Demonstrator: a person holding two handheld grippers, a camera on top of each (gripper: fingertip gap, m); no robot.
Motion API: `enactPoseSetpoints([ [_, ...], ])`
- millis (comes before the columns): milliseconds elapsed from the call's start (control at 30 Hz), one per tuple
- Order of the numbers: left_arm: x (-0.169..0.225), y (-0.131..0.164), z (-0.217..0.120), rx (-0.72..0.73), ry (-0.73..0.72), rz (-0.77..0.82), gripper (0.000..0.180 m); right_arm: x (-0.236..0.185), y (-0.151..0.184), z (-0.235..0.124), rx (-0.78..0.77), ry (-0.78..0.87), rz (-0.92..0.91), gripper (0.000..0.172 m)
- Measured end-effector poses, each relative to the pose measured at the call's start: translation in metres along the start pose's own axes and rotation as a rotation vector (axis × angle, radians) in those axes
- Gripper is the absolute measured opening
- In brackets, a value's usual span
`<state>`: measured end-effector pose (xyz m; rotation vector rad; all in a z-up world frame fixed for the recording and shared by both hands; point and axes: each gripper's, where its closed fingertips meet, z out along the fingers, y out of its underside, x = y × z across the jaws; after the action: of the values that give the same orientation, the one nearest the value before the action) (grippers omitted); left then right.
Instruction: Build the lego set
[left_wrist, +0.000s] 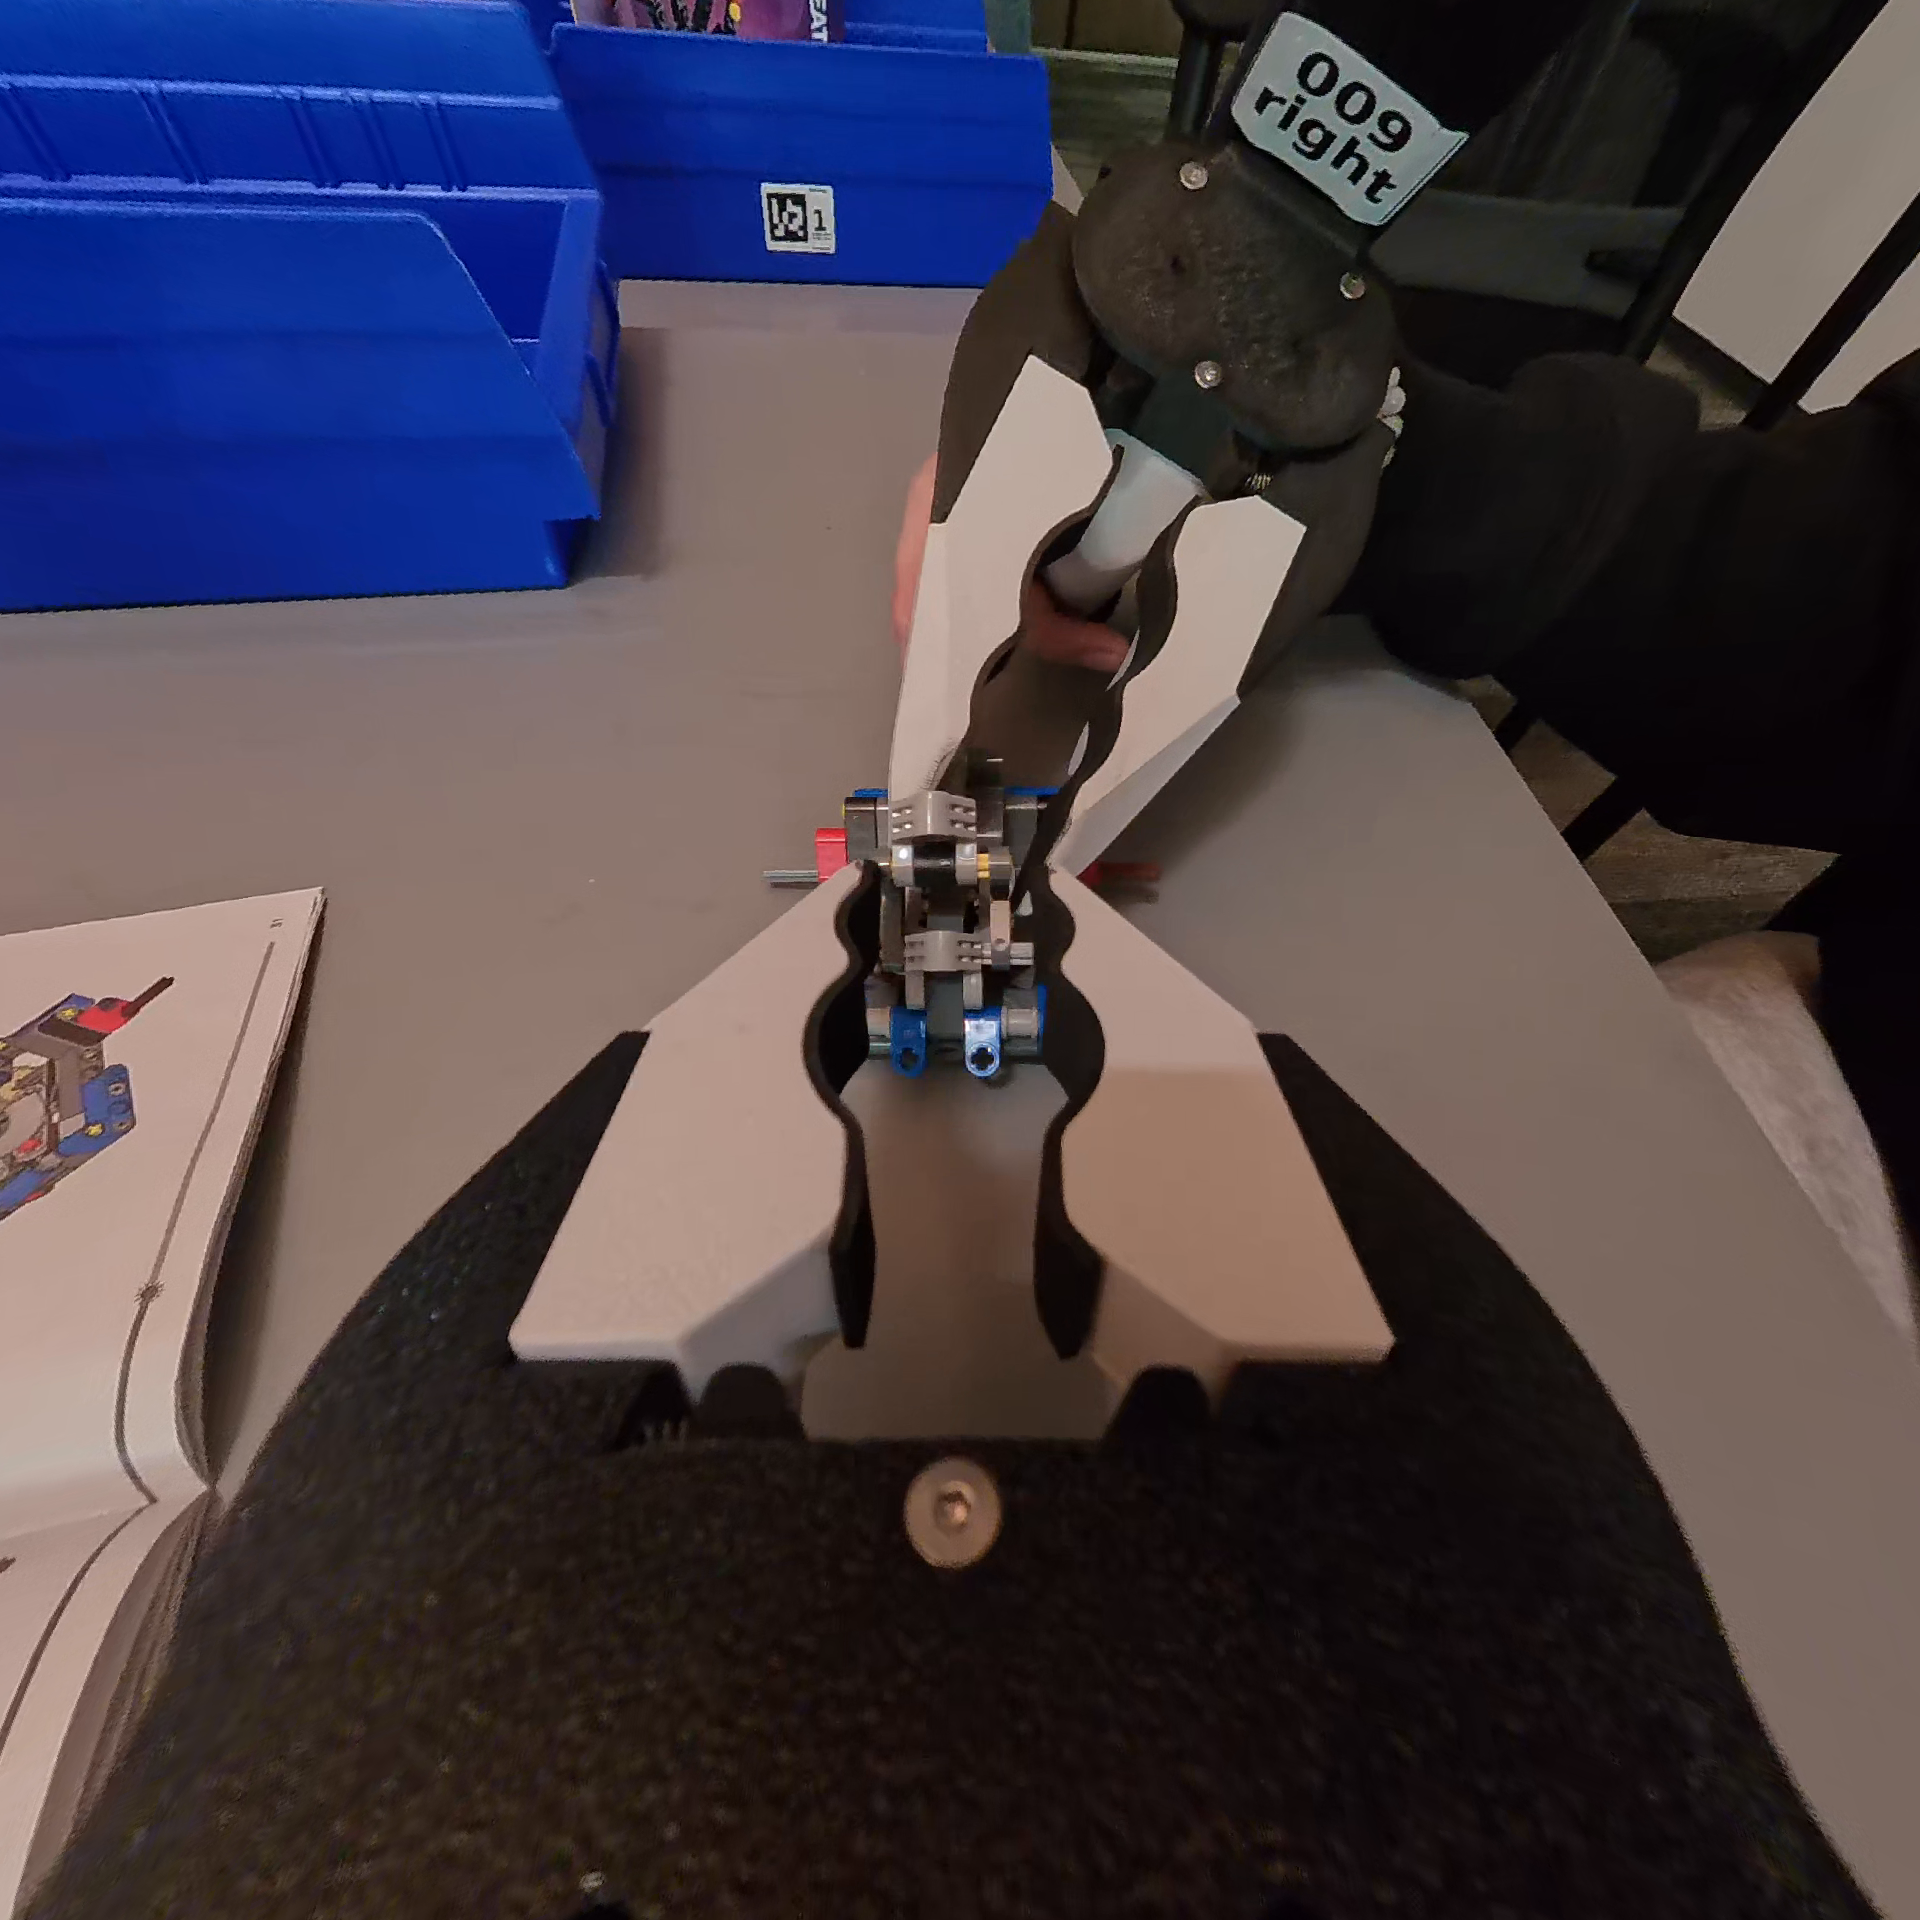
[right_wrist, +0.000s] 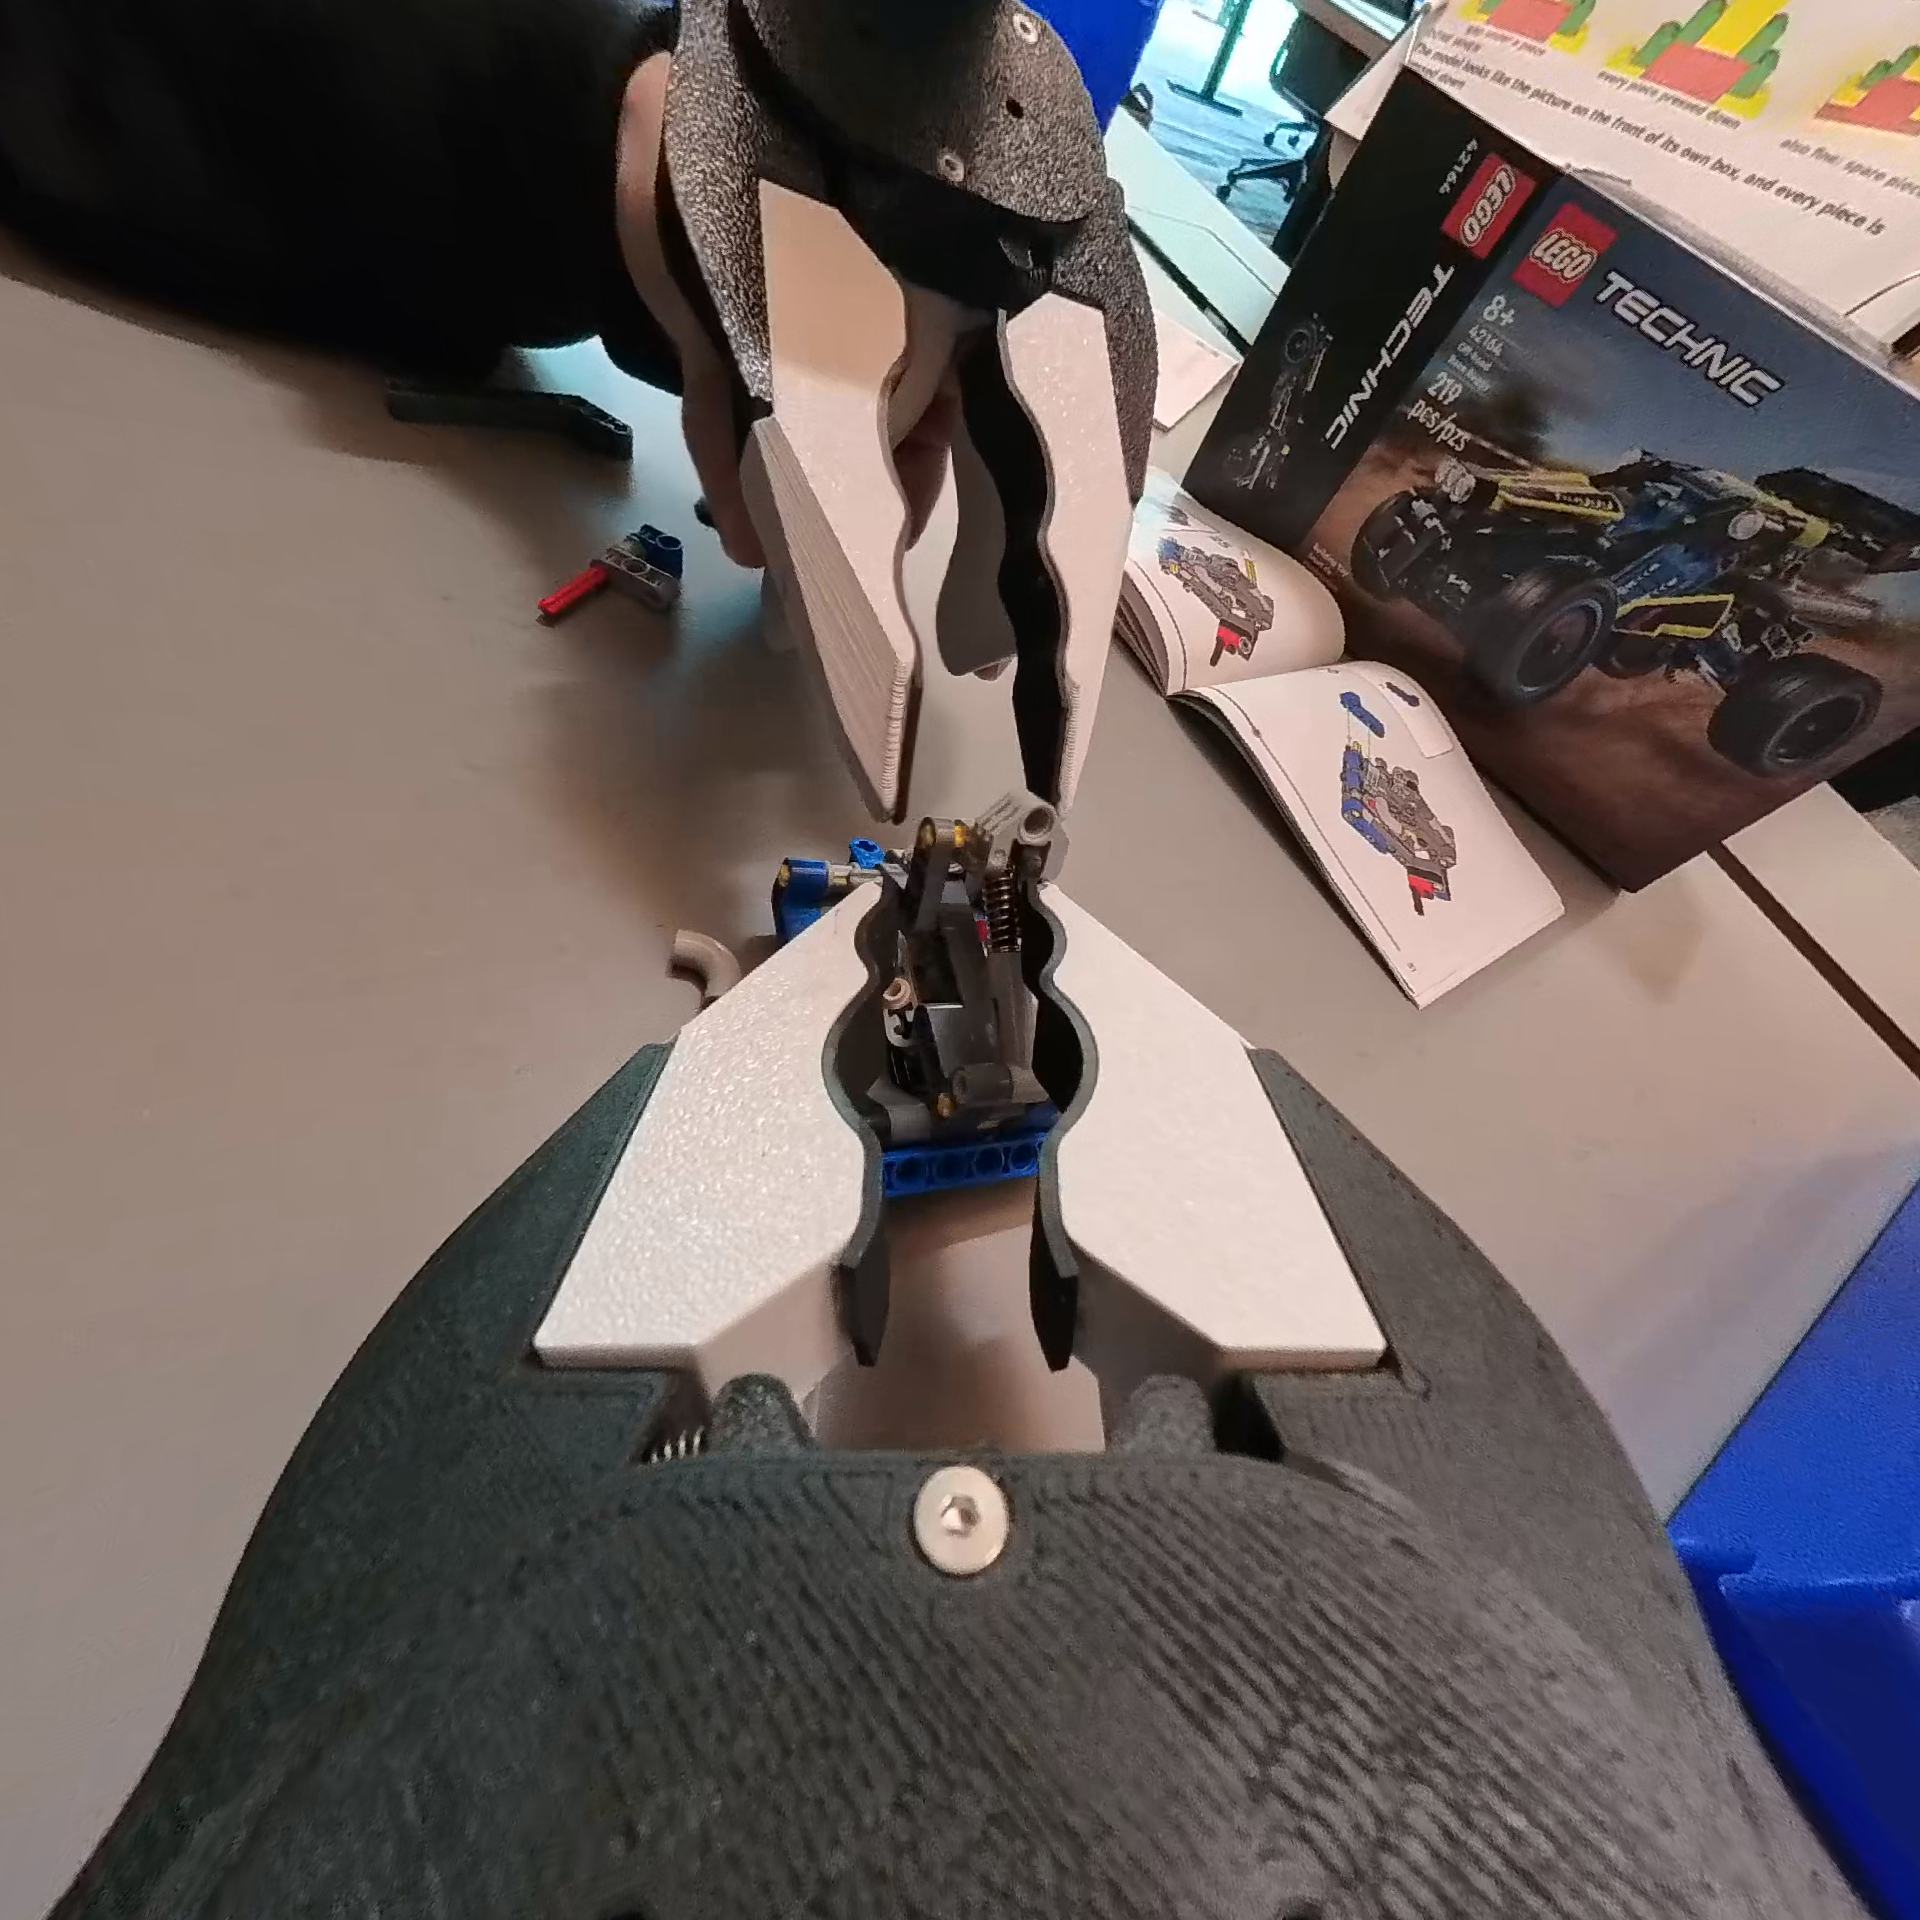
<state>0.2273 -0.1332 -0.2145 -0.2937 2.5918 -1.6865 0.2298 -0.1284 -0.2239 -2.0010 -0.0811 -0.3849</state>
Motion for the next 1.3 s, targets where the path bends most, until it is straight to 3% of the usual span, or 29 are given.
enactPoseSetpoints([
  [233, -0.002, 0.0, 0.001, 0.003, -0.005, -0.02, 0.027, -0.004, -0.002, -0.001, 0.009, -0.029, 0.026, 0.02],
  [367, -0.002, -0.001, 0.0, 0.008, -0.022, 0.014, 0.0, -0.001, 0.002, -0.005, -0.013, -0.018, 0.031, 0.03],
  [500, 0.004, -0.002, 0.001, 0.007, 0.012, 0.019, 0.019, 0.006, -0.002, -0.008, 0.032, 0.014, 0.063, 0.033],
  [700, -0.005, -0.001, 0.001, -0.016, -0.066, 0.057, 0.022, 0.018, -0.005, -0.008, 0.051, 0.085, 0.095, 0.044],
  [967, -0.009, 0.002, 0.005, -0.012, -0.057, 0.021, 0.032, 0.013, -0.002, 0.0, 0.006, 0.063, 0.074, 0.032],
  [1133, -0.007, 0.0, 0.004, 0.011, -0.028, 0.014, 0.023, 0.009, -0.004, 0.001, 0.016, 0.037, 0.083, 0.025],
  [1300, -0.003, 0.0, 0.003, 0.029, 0.009, 0.032, 0.024, 0.005, -0.006, 0.001, 0.03, 0.003, 0.091, 0.024],
])
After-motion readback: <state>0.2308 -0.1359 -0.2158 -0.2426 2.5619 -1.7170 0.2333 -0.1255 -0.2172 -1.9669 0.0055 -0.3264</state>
